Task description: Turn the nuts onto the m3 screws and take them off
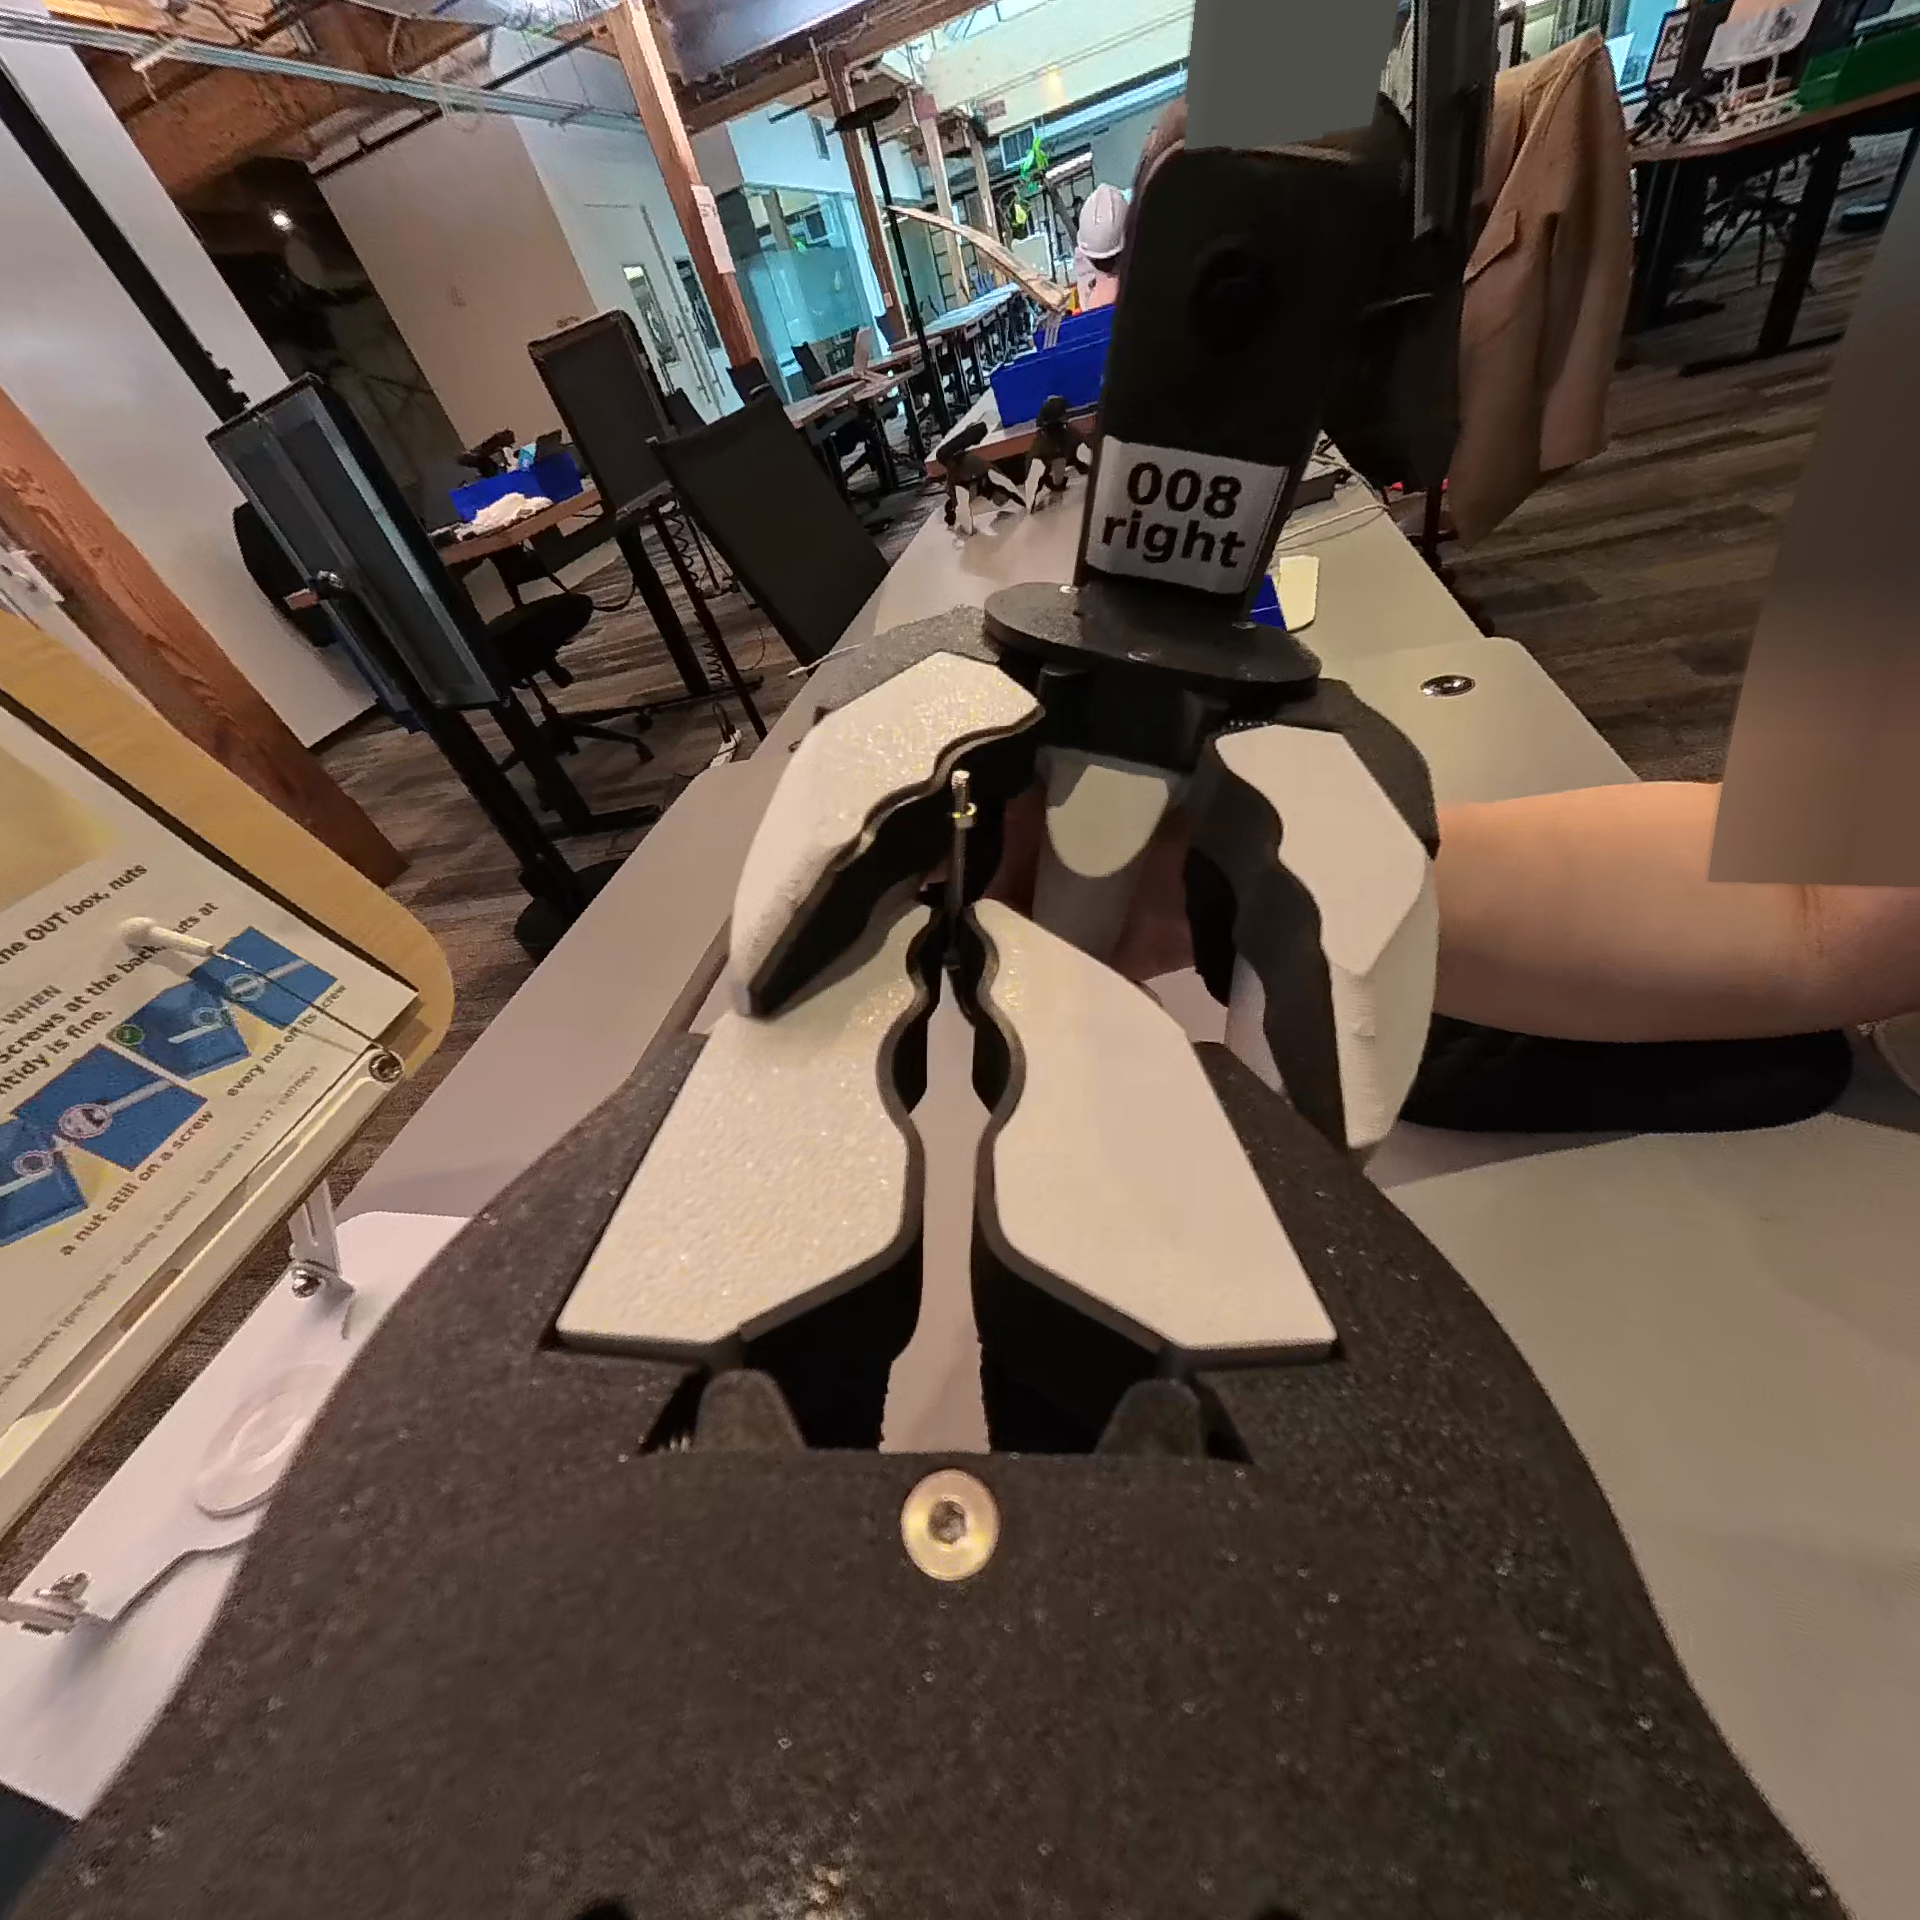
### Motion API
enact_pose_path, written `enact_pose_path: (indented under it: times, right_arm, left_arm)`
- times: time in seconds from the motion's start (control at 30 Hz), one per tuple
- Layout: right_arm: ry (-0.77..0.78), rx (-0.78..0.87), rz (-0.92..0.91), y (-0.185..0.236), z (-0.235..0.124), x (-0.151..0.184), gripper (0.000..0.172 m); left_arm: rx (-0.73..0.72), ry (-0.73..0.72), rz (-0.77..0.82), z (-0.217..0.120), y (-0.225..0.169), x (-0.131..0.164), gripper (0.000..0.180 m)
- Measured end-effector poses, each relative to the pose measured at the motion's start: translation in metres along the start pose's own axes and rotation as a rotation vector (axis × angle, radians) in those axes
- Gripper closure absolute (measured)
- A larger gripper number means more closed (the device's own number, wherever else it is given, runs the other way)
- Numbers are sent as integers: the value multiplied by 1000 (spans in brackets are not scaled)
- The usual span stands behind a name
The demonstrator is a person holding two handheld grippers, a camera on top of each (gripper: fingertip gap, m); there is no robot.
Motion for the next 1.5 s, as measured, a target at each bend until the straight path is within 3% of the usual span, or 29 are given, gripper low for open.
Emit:
enact_pose_path:
  times: [0.5, 0.7, 0.93, 1.5]
  right_arm:
    - [13, 55, 0, -9, -16, 1, 108]
    - [-36, 47, 43, -10, -16, 0, 105]
    - [12, 16, -5, 0, -2, 0, 104]
    - [7, 25, 8, -6, -15, -1, 108]
  left_arm:
    - [-104, -39, -58, -31, 19, 6, 178]
    - [-22, -43, -24, -18, 7, -1, 178]
    - [-8, 8, -5, 1, 1, 1, 178]
    - [-98, -28, -50, -26, 16, 6, 178]
Point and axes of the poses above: each gripper's, where its closed fingertips meet, z out along the fingers, x out of its underside, y = z × x across the jaws, the point moved 9 cm from there along -z, back along the fingers, and after that the axes turned 15 degrees about y, right-handed, at the moved point
